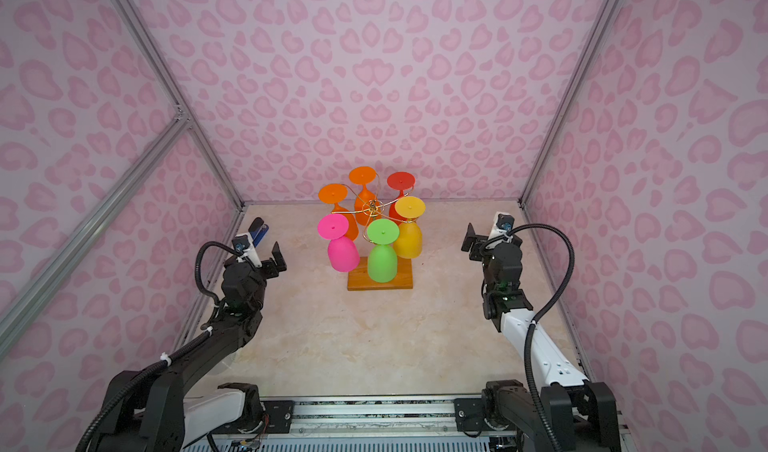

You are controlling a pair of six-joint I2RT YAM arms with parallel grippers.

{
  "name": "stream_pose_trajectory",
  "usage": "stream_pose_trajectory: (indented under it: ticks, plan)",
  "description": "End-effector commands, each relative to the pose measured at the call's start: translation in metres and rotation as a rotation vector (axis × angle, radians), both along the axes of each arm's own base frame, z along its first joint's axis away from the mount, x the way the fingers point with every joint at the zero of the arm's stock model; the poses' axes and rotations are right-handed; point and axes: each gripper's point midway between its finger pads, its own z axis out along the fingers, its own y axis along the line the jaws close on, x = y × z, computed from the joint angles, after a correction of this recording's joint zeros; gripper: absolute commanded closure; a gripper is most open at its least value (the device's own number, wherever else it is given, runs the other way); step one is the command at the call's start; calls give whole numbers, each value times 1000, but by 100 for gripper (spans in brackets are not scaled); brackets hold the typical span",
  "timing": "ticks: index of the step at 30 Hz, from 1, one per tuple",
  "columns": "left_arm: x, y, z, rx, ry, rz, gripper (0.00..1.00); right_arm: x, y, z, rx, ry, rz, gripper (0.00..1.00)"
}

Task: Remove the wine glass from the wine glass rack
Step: 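Raise both arms and move the right gripper toward the red glass on the rack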

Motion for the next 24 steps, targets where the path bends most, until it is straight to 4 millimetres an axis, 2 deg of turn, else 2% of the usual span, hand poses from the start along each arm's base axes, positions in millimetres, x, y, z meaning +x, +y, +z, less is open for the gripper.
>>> stream_pose_trajectory:
  ticks: [1, 5, 7, 10, 13, 19, 24]
  plan:
    - [-5, -14, 27, -72, -41, -67, 1, -5, 18, 17, 157, 44, 102, 1]
    - [-20, -36, 65, -170, -110, -203, 0, 0, 39, 78, 325, -39, 243, 4]
    - [-27, -44, 76, -207, -121, -250, 0, 6, 47, 101, 419, -75, 311, 5]
    - [-38, -55, 87, -252, -134, -323, 1, 18, 66, 129, 534, -97, 440, 6]
    - [-48, -65, 92, -268, -131, -387, 1, 34, 87, 148, 650, -110, 579, 8]
    - [-57, -71, 95, -296, -131, -427, 1, 64, 129, 151, 773, -37, 767, 14]
    - [-58, -77, 94, -313, -112, -463, 1, 81, 153, 127, 809, 61, 800, 21]
